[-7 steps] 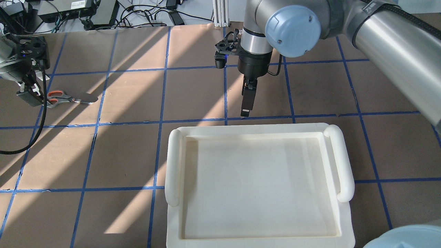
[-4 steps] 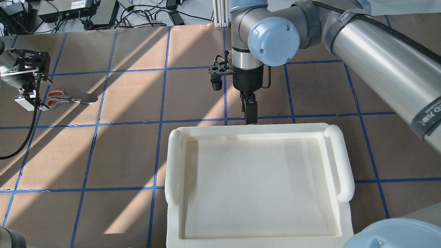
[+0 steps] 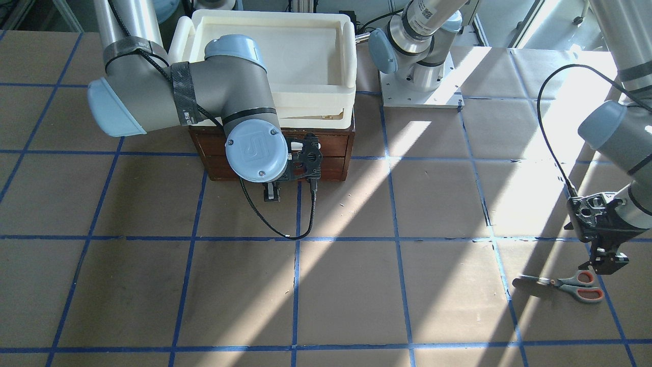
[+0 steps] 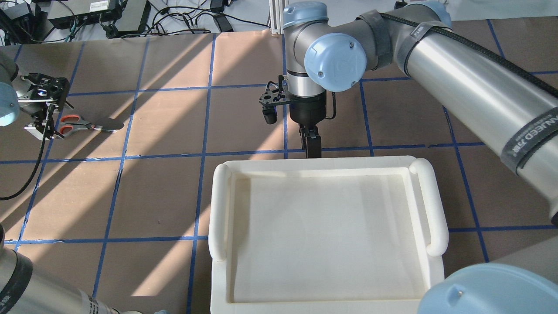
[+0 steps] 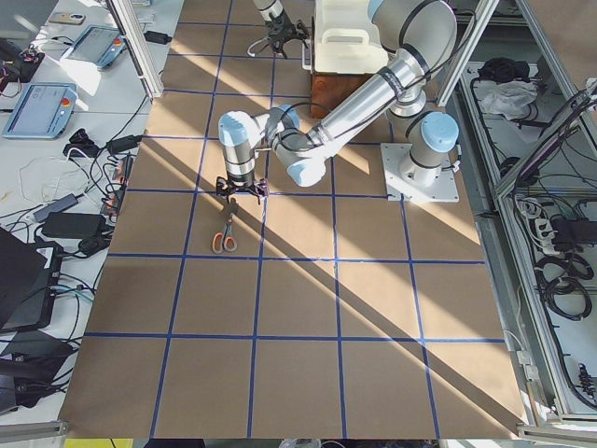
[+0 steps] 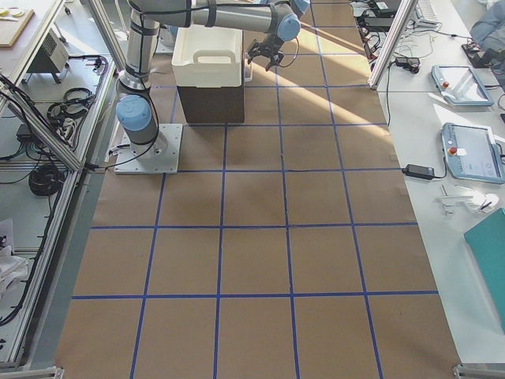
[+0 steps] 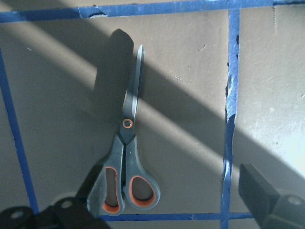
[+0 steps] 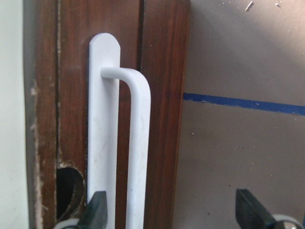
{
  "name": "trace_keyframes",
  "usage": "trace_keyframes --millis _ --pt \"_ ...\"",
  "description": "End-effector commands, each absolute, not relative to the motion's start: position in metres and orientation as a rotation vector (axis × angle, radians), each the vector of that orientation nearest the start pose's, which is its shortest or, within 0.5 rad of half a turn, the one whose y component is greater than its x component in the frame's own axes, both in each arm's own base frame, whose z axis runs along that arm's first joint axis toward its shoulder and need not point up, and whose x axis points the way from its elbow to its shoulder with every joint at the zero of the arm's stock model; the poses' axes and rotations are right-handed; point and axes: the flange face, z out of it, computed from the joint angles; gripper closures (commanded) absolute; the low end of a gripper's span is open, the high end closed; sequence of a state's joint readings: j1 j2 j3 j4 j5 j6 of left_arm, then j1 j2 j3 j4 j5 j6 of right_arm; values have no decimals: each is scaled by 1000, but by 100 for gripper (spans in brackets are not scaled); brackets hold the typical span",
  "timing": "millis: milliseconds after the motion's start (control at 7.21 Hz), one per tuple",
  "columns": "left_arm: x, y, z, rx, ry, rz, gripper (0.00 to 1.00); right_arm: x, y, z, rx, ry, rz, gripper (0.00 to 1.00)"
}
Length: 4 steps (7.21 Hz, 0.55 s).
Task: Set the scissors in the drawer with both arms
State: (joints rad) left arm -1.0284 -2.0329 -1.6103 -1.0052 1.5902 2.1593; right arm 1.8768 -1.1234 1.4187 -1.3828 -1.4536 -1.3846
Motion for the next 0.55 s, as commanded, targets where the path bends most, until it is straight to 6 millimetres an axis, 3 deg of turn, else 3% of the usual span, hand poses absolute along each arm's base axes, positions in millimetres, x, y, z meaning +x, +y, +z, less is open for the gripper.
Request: trace_keyframes --millis 0,416 --pt "227 -636 227 -2328 -2145 47 0 319 -527 290 -2018 1854 519 11" --pt "244 -640 193 -2331 -2138 68 0 320 -522 283 -2003 1857 534 18"
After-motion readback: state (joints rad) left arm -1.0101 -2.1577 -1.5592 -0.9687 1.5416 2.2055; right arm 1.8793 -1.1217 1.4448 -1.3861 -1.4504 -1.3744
